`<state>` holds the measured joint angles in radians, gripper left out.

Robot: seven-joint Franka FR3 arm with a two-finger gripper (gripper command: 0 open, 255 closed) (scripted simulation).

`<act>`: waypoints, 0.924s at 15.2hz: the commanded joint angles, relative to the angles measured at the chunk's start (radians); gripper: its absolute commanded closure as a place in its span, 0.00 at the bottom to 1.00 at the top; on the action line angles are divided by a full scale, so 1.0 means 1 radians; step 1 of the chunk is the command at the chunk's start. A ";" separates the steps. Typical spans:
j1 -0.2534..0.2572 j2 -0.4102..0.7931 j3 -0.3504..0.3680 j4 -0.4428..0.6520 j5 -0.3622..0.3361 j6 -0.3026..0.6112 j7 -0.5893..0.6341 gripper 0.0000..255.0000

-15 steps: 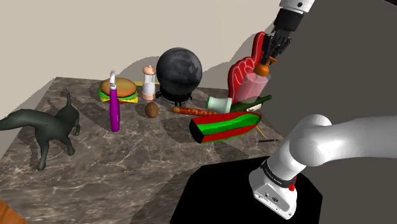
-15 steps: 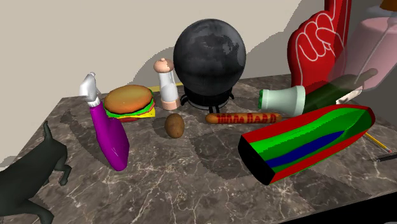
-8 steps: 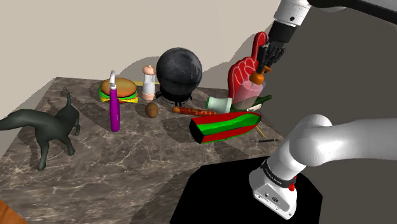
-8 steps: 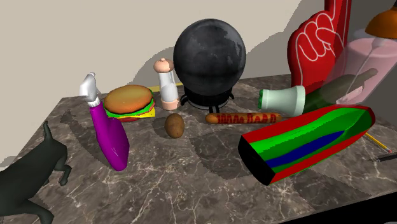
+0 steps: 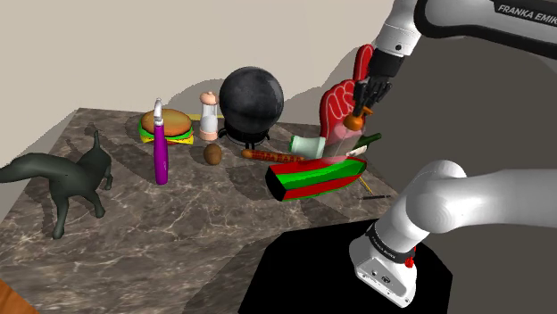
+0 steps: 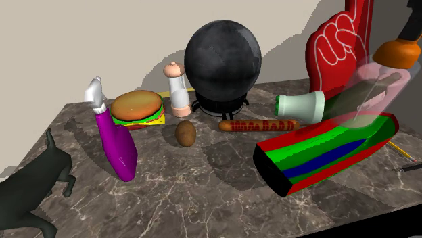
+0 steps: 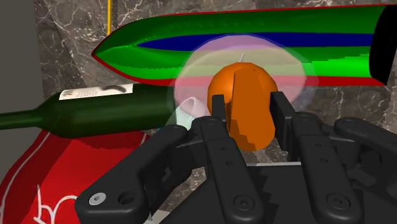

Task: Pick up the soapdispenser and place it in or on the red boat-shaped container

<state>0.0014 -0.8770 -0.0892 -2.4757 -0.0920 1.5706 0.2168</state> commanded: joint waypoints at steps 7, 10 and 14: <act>-0.004 -0.021 -0.009 -0.129 -0.009 0.109 0.003 1.00; -0.004 -0.021 -0.009 -0.129 -0.009 0.109 0.003 1.00; -0.004 -0.021 -0.009 -0.129 -0.009 0.109 0.003 1.00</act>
<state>-0.0027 -0.8978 -0.0978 -2.6047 -0.1007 1.6791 0.2200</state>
